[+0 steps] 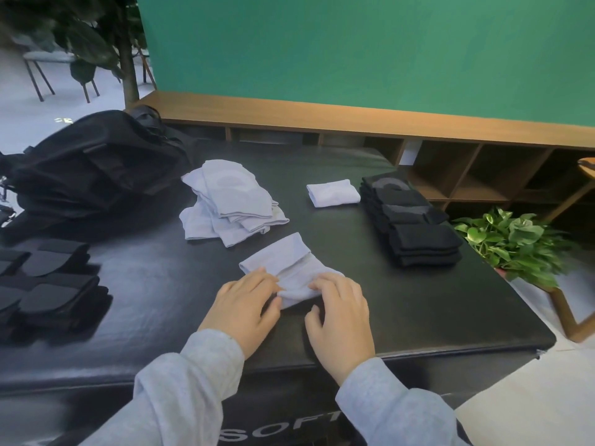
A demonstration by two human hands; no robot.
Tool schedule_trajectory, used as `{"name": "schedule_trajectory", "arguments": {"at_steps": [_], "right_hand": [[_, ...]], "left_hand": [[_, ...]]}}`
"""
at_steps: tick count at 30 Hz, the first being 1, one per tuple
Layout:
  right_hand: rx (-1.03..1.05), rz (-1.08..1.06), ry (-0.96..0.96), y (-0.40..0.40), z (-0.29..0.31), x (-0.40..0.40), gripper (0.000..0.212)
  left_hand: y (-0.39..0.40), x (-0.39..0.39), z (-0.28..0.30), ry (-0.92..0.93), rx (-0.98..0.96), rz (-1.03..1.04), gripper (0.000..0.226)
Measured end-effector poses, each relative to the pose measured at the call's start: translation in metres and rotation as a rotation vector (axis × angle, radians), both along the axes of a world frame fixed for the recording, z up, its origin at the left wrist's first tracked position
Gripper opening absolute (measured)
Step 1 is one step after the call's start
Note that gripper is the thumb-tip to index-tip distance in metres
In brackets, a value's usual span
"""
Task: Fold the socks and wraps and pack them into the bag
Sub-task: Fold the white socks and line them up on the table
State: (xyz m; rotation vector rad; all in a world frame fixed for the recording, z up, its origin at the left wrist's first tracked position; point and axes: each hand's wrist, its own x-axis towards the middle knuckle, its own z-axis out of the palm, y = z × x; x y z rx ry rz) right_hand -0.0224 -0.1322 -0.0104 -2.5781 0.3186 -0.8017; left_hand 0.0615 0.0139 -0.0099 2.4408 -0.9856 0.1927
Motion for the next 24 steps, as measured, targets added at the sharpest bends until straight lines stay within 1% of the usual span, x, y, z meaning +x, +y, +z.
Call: {"name": "schedule_trajectory", "arguments": {"at_steps": [3,5,7,9,12,13,14,16,17,19,21,24], "right_hand": [[0.008,-0.046,-0.035,0.002,-0.001,-0.001,0.034],[0.013,-0.040,-0.015,0.003,0.000,-0.001,0.027],[0.056,-0.031,0.058,0.003,0.002,0.000,0.018],[0.119,-0.034,0.089,0.003,0.003,0.001,0.018],[0.137,-0.027,0.087,0.002,0.004,0.000,0.022],[0.149,-0.014,0.093,0.001,0.005,0.000,0.020],[0.174,0.000,0.091,0.000,0.006,0.000,0.016],[0.230,0.036,0.065,-0.001,0.006,0.001,0.011],[0.242,0.062,0.040,-0.001,0.005,0.001,0.010],[0.233,0.106,-0.045,0.000,0.003,0.000,0.012],[0.255,0.098,-0.128,0.002,-0.001,-0.003,0.016],[0.276,0.062,-0.118,0.002,-0.003,-0.003,0.015]], "left_hand": [[0.002,0.003,-0.002,0.029,-0.067,0.000,0.058],[0.003,0.003,-0.001,0.067,-0.088,0.009,0.063],[0.004,0.003,0.000,0.098,-0.096,0.012,0.064],[0.004,0.004,0.000,0.129,-0.114,0.013,0.055],[0.003,0.003,0.003,0.161,-0.133,0.003,0.030],[0.003,0.002,0.004,0.160,-0.119,-0.009,0.031],[0.004,0.000,0.006,0.161,-0.091,-0.019,0.039],[0.004,-0.001,0.007,0.147,-0.030,-0.017,0.056],[0.004,-0.001,0.007,0.142,-0.021,-0.013,0.059],[0.005,0.000,0.006,0.162,-0.059,0.003,0.053],[0.006,0.000,0.006,0.221,-0.098,0.042,0.046],[0.006,-0.004,0.010,0.286,-0.179,0.125,0.037]]}}
